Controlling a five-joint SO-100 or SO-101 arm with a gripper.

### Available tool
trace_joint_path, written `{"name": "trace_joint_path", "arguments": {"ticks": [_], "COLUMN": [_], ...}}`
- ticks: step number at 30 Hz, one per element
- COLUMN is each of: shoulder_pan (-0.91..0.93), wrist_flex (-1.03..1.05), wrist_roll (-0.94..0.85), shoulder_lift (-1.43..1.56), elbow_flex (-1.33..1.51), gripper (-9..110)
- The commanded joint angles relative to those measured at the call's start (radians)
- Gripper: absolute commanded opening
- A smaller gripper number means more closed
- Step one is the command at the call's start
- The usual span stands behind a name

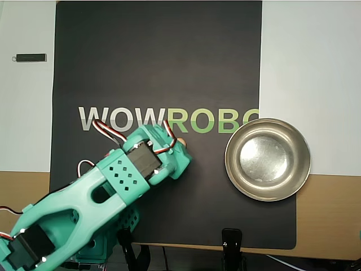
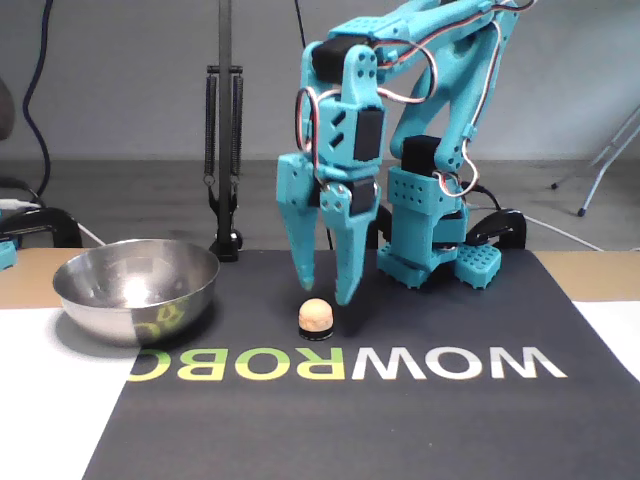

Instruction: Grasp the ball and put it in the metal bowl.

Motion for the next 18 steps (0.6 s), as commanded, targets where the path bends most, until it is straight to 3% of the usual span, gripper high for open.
{"name": "trace_joint_path", "arguments": {"ticks": [1,18], "shoulder_pan": [0.011,0.018], "wrist_flex": [-0.018,-0.041], "wrist_roll": [-0.003,-0.003], "shoulder_lift": [-0.029,-0.078], "elbow_flex": [-0.034,-0.052], "gripper": [54,55]}}
